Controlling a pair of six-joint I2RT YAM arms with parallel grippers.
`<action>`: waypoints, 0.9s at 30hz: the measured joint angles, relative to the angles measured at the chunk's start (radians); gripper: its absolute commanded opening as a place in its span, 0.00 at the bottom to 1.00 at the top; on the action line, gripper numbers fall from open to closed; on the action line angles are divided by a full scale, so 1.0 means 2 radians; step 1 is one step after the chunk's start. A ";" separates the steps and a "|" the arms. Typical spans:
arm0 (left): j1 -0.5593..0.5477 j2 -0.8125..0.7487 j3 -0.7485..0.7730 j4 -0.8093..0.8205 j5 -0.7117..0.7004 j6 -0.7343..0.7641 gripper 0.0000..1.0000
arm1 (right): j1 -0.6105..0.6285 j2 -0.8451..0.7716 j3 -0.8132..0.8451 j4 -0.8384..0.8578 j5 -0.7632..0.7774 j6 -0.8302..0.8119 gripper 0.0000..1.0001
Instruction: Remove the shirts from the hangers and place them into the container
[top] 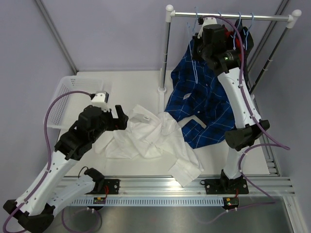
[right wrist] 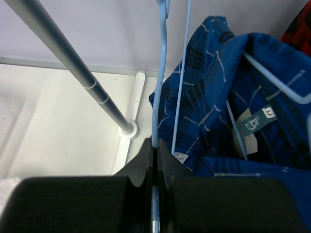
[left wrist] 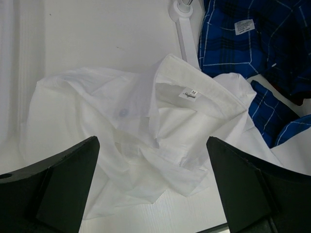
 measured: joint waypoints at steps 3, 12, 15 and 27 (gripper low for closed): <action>0.000 0.003 -0.008 -0.001 0.006 -0.005 0.99 | 0.000 0.000 -0.045 0.024 -0.004 0.007 0.05; -0.014 0.047 -0.008 -0.002 0.024 -0.002 0.99 | -0.001 -0.062 -0.165 0.060 -0.026 0.028 1.00; -0.031 0.067 0.001 -0.003 0.026 0.003 0.99 | -0.001 -0.120 -0.208 0.062 -0.035 0.026 0.99; -0.147 0.254 0.024 0.012 -0.055 -0.006 0.99 | -0.001 -0.473 -0.440 0.095 -0.061 0.020 0.99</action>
